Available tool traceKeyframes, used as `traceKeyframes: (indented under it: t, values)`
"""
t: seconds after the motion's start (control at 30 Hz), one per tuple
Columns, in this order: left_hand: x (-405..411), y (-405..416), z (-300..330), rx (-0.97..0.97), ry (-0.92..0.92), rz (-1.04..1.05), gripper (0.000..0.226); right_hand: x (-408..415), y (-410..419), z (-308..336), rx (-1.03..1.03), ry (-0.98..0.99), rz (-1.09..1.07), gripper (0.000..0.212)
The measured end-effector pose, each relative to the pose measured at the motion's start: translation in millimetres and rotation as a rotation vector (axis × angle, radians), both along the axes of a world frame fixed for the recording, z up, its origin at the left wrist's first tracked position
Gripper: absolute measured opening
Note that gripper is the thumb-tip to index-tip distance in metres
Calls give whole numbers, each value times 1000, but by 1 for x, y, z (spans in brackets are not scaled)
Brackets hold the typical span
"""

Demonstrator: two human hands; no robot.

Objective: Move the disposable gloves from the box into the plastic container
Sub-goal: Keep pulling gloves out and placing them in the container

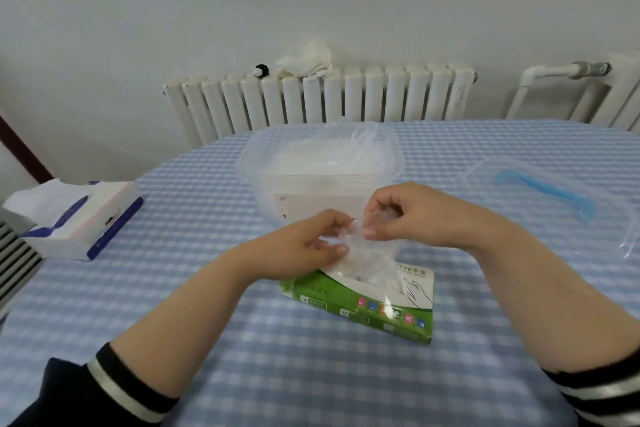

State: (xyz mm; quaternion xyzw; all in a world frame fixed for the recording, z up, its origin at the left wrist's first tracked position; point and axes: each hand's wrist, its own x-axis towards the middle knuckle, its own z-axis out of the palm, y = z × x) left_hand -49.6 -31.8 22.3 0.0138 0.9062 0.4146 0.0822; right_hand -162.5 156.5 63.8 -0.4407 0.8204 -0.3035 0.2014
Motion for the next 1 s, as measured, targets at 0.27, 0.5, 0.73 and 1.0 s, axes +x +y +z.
traceKeyframes:
  t: [0.27,0.5,0.73,1.0]
  values:
    - [2,19,-19,-265,99,-166,33,-1,-2,1,-352,-160,61,19]
    - [0,11,-21,-226,91,-166,37,13,-14,-6,-910,-243,-21,13]
    - [-1,8,-27,-359,22,-192,67,14,5,31,-1378,-244,-299,13]
    - [-6,16,20,264,94,62,85,12,6,30,-996,113,-384,14]
